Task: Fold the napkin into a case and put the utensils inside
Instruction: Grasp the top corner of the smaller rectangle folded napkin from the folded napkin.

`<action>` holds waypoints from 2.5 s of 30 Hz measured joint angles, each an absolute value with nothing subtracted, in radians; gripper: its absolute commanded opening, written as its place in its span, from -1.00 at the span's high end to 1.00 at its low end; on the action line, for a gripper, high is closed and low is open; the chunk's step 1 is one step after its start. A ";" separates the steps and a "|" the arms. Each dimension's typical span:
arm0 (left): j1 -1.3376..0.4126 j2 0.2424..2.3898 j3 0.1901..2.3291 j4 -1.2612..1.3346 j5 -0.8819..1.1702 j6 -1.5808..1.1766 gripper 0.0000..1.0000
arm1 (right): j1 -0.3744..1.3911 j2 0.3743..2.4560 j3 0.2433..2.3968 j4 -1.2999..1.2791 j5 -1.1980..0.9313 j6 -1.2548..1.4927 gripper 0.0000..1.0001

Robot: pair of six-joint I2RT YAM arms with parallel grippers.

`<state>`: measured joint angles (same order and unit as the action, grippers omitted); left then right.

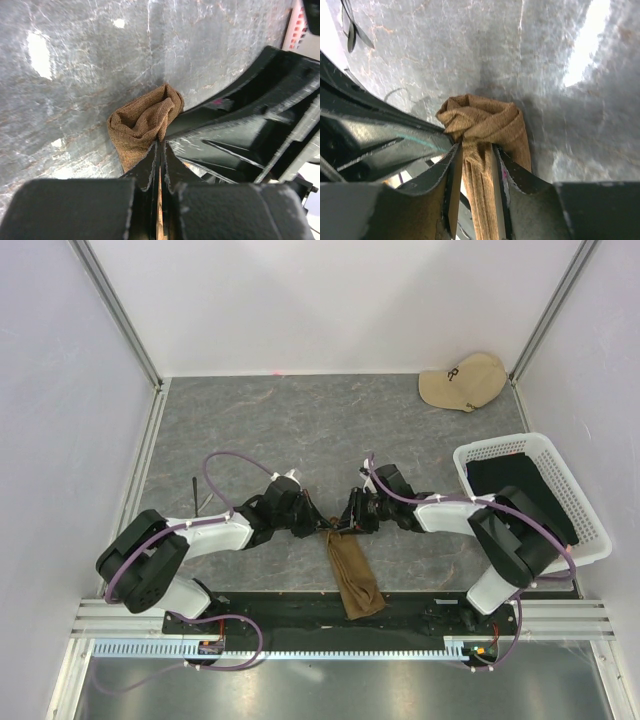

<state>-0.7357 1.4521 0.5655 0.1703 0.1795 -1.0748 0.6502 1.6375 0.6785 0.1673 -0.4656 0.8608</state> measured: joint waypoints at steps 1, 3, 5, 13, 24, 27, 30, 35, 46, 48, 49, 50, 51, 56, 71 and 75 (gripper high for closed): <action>-0.738 1.452 0.568 0.164 0.182 -1.075 0.96 | 0.650 1.622 0.676 0.152 -0.461 0.855 0.22; -0.739 1.452 0.571 0.153 0.184 -1.072 0.96 | 0.650 1.598 0.668 0.136 -0.455 0.844 0.22; -0.740 1.452 0.571 0.143 0.185 -1.071 0.96 | 0.651 1.578 0.658 0.133 -0.455 0.842 0.22; -0.743 1.452 0.572 0.135 0.191 -1.071 0.96 | 0.667 1.555 0.628 0.155 -0.458 0.849 0.52; -0.765 1.459 0.570 0.135 0.165 -1.072 0.96 | 0.719 1.637 0.628 0.262 -0.473 0.891 0.99; -0.768 1.466 0.555 0.150 0.131 -1.078 0.96 | 0.718 1.701 0.635 0.324 -0.498 0.904 0.81; -0.764 1.475 0.548 0.160 0.101 -1.083 0.96 | 0.712 1.739 0.664 0.336 -0.527 0.902 0.71; -0.767 1.477 0.552 0.165 0.097 -1.084 0.86 | 0.708 1.707 0.664 0.289 -0.506 0.884 0.35; -0.793 1.407 0.596 0.061 0.105 -1.018 0.28 | 0.689 1.534 0.659 0.073 -0.418 0.787 0.29; -0.795 1.390 0.615 0.017 0.105 -0.984 0.29 | 0.686 1.528 0.659 0.060 -0.409 0.777 0.35; -0.796 1.383 0.628 -0.008 0.104 -0.964 0.29 | 0.684 1.528 0.659 0.055 -0.406 0.772 0.38; -0.798 1.380 0.642 -0.029 0.102 -0.947 0.30 | 0.682 1.527 0.659 0.049 -0.402 0.768 0.42; -0.799 1.380 0.662 -0.059 0.098 -0.925 0.32 | 0.680 1.527 0.659 0.044 -0.401 0.766 0.48; -0.809 1.381 0.727 -0.150 0.075 -0.836 0.45 | 0.677 1.528 0.659 0.044 -0.400 0.762 0.77; -0.883 1.495 0.823 -0.284 -0.033 -0.751 0.53 | 0.677 1.583 0.638 0.156 -0.450 0.817 1.00; -0.883 1.512 0.833 -0.302 -0.055 -0.749 0.67 | 0.677 1.589 0.628 0.175 -0.458 0.830 1.00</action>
